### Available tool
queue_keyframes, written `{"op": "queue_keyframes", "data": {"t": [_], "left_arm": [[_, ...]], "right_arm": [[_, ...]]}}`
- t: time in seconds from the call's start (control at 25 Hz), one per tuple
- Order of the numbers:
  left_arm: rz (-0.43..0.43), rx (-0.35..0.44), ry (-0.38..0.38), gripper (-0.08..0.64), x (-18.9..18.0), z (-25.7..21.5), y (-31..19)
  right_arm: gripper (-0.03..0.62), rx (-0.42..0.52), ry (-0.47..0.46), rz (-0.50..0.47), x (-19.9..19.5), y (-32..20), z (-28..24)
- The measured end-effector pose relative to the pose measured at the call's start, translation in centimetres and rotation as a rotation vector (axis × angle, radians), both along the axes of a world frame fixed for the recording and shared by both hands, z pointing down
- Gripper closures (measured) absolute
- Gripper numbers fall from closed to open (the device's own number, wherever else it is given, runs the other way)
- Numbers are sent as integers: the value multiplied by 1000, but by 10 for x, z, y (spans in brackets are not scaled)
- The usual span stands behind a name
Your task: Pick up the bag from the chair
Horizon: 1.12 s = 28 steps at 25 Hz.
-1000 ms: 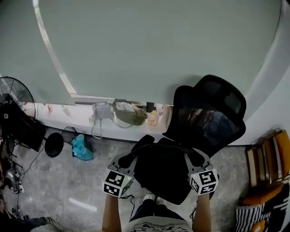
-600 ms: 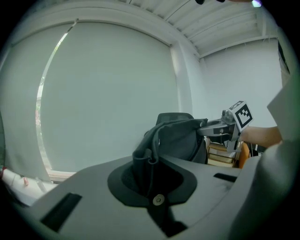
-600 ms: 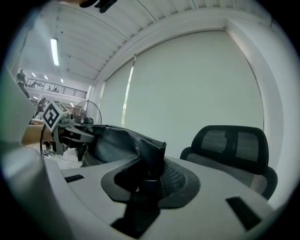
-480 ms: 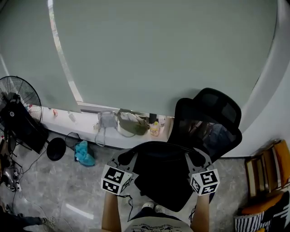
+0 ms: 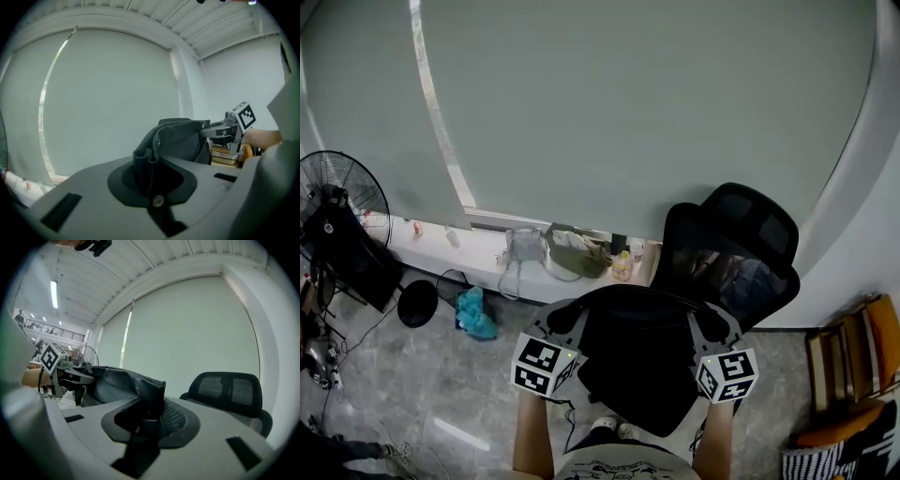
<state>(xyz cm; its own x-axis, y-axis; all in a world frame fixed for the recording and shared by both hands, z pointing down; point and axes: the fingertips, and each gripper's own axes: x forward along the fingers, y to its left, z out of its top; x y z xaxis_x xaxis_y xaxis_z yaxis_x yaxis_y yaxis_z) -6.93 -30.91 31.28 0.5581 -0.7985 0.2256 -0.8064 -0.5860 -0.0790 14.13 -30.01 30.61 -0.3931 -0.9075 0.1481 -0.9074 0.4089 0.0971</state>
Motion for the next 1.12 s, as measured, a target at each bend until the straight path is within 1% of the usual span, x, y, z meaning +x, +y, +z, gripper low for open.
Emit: {"op": "queue_keyframes", "data": {"t": [0.52, 0.88, 1.12], "left_arm": [[3, 3, 5, 528, 6, -1, 10], [6, -4, 14, 528, 7, 0, 10], [10, 3, 7, 528, 11, 1, 9]], "right_arm": [[482, 5, -2, 3, 6, 11, -1], [482, 8, 8, 6, 6, 10, -3], [482, 12, 1, 12, 10, 10, -2]]}}
